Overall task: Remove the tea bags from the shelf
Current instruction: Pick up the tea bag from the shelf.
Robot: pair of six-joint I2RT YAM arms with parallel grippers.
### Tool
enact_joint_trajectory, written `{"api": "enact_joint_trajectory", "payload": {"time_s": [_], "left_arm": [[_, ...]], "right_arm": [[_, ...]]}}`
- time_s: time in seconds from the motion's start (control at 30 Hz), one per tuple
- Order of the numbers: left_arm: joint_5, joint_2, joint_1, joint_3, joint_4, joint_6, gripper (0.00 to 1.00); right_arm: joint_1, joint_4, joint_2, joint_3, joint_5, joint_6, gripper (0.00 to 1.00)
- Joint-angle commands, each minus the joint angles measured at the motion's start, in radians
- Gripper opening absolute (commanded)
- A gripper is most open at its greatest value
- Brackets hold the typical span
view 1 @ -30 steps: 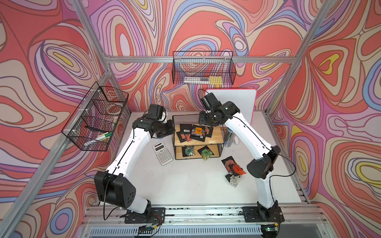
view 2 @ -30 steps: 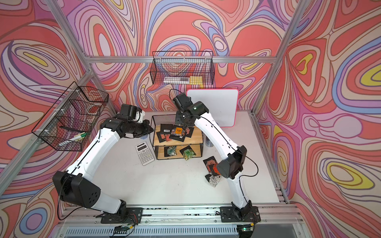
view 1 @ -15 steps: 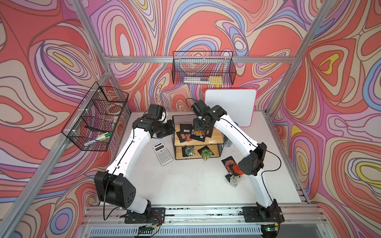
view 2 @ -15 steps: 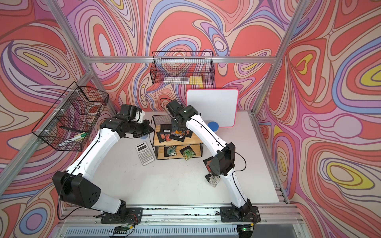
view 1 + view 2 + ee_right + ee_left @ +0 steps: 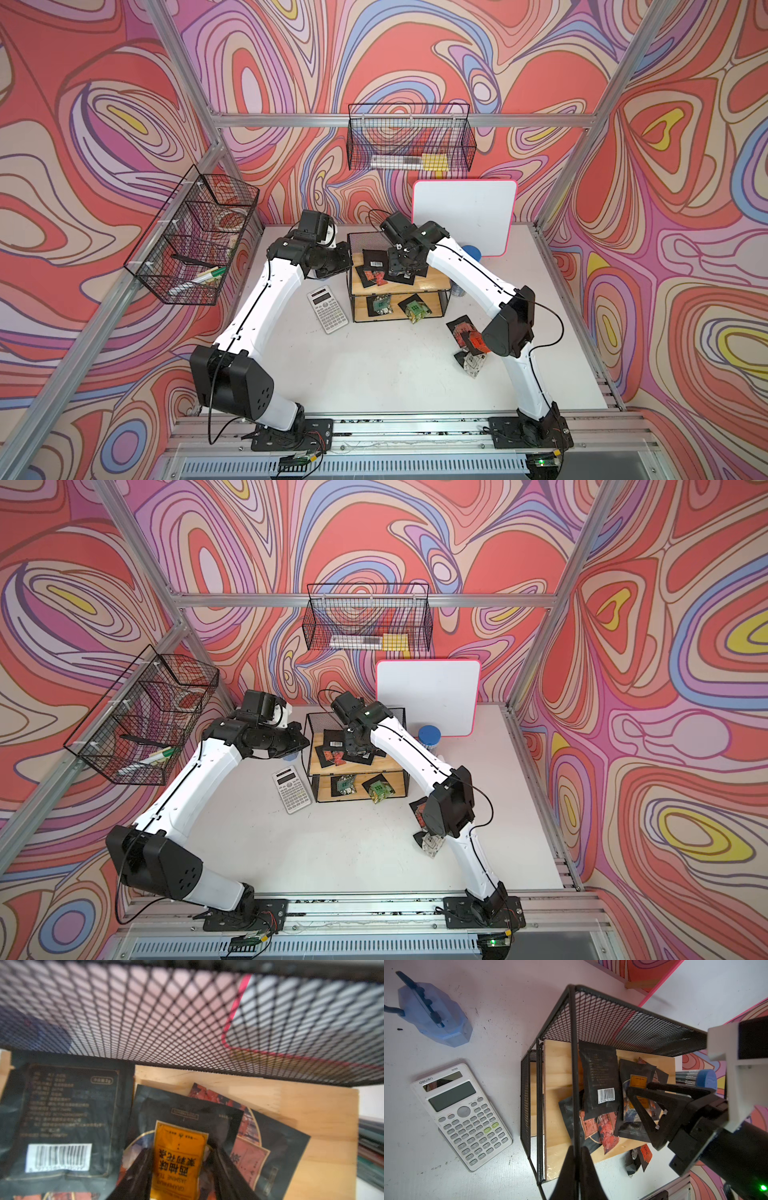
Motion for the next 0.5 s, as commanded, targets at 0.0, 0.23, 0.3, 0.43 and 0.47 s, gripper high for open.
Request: {"api": "enact_joint_trajectory", "payload": {"time_s": [0.0, 0.23, 0.3, 0.43, 0.47], "left_arm": [[0.007, 0.007, 0.004, 0.008, 0.019, -0.016, 0.00], [0.005, 0.007, 0.004, 0.007, 0.018, -0.015, 0.00], [0.006, 0.005, 0.004, 0.009, 0.017, -0.015, 0.00], [0.005, 0.008, 0.004, 0.009, 0.017, -0.015, 0.00], [0.007, 0.007, 0.004, 0.009, 0.018, -0.016, 0.00]], "right_arm": [[0.001, -0.030, 0.010, -0.048, -0.030, 0.016, 0.35], [0.001, -0.038, 0.023, -0.003, -0.028, 0.020, 0.11], [0.001, -0.046, 0.029, 0.016, -0.024, 0.021, 0.06], [0.001, -0.048, 0.031, 0.046, -0.010, 0.021, 0.00], [0.001, -0.049, 0.033, 0.060, -0.005, 0.019, 0.00]]}}
